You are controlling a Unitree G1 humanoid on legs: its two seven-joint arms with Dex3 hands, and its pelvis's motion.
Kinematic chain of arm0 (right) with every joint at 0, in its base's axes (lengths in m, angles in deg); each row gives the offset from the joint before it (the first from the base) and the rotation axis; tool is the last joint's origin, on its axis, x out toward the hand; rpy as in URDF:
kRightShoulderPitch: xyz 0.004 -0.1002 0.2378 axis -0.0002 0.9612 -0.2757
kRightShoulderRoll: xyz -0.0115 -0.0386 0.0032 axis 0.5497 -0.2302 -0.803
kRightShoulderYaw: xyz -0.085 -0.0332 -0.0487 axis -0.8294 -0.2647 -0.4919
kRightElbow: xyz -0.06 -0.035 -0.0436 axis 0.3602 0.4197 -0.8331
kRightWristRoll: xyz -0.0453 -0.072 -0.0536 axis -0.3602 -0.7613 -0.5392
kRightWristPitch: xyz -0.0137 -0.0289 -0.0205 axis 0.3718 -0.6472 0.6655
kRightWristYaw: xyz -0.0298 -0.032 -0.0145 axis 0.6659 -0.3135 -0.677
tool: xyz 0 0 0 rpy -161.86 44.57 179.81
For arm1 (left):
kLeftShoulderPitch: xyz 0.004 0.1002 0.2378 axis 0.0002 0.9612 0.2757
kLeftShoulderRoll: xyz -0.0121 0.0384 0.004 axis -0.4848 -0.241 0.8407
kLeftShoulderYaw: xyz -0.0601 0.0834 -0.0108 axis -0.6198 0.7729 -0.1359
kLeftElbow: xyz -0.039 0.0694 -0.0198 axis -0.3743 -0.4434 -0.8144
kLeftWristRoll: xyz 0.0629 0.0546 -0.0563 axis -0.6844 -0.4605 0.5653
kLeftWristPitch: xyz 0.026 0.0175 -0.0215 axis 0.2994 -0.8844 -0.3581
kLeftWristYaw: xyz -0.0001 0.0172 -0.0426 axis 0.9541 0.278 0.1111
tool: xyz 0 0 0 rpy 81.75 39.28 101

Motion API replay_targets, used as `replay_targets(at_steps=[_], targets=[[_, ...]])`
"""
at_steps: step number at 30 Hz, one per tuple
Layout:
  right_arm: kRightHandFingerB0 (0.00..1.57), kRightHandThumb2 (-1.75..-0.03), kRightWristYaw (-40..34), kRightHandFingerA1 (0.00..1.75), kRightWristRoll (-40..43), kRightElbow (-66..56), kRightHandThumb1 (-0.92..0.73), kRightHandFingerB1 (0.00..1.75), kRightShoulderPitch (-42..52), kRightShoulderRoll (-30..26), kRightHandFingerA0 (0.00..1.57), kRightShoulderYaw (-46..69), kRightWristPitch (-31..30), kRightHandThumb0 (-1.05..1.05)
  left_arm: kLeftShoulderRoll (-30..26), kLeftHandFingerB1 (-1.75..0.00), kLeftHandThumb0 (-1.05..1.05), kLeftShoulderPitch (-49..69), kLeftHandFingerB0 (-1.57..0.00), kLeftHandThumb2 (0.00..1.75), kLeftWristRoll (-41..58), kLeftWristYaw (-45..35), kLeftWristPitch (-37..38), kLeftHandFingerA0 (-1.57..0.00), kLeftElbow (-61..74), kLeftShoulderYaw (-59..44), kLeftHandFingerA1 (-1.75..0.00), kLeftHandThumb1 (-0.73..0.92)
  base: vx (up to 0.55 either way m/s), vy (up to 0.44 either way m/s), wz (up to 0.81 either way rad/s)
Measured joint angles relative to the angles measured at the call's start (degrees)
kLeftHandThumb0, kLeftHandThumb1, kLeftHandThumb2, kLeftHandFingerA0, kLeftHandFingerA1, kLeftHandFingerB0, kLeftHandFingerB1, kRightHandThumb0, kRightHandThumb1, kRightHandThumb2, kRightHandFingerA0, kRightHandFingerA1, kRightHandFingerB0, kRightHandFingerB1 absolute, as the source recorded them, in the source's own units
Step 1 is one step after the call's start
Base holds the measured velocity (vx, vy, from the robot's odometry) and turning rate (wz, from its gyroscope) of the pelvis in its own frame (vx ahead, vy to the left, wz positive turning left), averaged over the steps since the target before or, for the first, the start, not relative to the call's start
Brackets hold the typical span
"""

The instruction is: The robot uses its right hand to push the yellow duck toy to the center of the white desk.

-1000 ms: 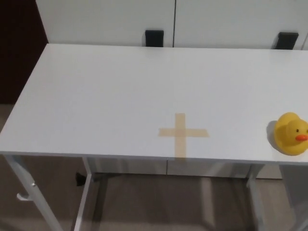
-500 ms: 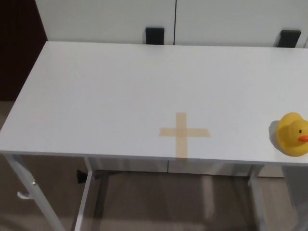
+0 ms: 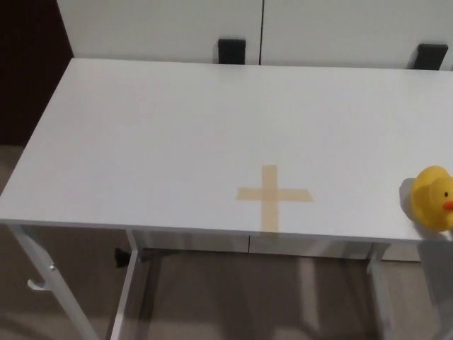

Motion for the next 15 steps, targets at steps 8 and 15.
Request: replay_targets(at_steps=[8, 15], targets=[[0.1, -0.79, -0.7, 0.43, -2.0, -2.6, -0.92, 0.34, 1.0, 2.6, 0.2, -4.0, -3.7, -0.91, 0.0, -0.86, 0.58, -0.1, -1.37, 1.44, 0.0, 0.0, 0.0, -1.29, 0.0, 0.1, -0.84, -0.36, 0.0, 0.0, 0.0], [0.13, -0.77, -2.4, 0.46, -4.8, -1.9, -0.91, 0.35, 0.6, 4.9, 0.23, -7.8, -5.6, -0.85, 0.0, -0.82, 0.62, -0.2, -1.38, 1.51, -0.1, -0.1, 0.0, -1.39, 0.1, 0.3, -0.81, -0.37, 0.0, 0.0, 0.0]])
